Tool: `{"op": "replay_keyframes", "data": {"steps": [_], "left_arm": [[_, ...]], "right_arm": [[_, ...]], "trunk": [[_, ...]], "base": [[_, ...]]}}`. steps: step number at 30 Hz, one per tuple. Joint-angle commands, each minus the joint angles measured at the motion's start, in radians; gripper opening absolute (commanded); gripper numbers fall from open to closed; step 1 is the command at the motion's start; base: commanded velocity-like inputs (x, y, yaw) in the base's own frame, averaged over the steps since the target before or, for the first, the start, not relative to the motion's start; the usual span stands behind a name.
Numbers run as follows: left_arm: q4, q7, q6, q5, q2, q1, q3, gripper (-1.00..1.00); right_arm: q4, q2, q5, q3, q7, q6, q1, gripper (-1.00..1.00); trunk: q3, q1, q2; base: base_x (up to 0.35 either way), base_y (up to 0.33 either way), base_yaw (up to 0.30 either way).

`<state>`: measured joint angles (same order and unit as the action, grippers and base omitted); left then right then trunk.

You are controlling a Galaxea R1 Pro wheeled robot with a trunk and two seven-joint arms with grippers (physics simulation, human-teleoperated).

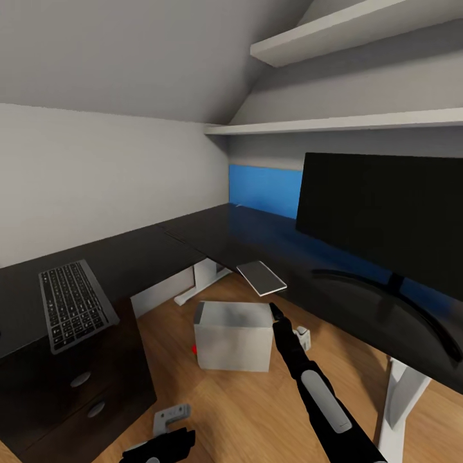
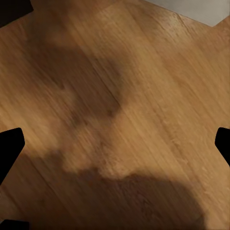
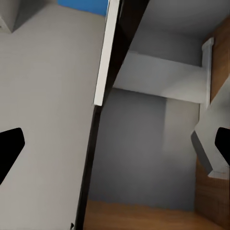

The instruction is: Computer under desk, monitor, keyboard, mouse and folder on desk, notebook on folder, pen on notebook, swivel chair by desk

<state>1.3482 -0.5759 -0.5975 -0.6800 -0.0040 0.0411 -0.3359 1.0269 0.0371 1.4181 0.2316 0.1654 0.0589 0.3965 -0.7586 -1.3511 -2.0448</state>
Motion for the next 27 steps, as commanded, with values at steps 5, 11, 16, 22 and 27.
{"op": "replay_keyframes", "data": {"steps": [5,11,16,22,27], "left_arm": [[0.0,-0.01,0.0,-0.01,0.0,0.0,-0.002,1.0],[-0.001,-0.01,0.001,-0.009,0.0,0.001,-0.002,1.0],[-0.001,-0.01,0.0,-0.01,0.0,0.001,-0.002,1.0],[-0.001,-0.01,0.001,-0.009,0.001,0.001,-0.002,1.0],[-0.001,-0.007,0.0,-0.01,0.001,0.0,-0.003,1.0]], "right_arm": [[-0.001,0.001,-0.033,0.003,0.004,0.028,0.001,1.0],[-0.003,0.003,-0.087,0.003,0.003,0.103,0.001,1.0],[-0.004,0.002,-0.089,0.003,0.002,0.115,0.001,1.0],[-0.007,0.002,-0.086,0.003,0.001,0.117,0.001,1.0],[-0.008,0.003,-0.084,0.003,-0.001,0.116,0.001,1.0]], "trunk": [[-0.001,0.0,0.0],[-0.001,0.0,0.0],[-0.001,0.0,0.0],[-0.001,0.0,0.0],[-0.001,0.0,0.0]], "base": [[0.005,0.0,0.0],[0.085,0.021,0.0],[0.186,0.043,0.0],[0.047,0.01,0.0],[0.176,0.044,0.0]]}}
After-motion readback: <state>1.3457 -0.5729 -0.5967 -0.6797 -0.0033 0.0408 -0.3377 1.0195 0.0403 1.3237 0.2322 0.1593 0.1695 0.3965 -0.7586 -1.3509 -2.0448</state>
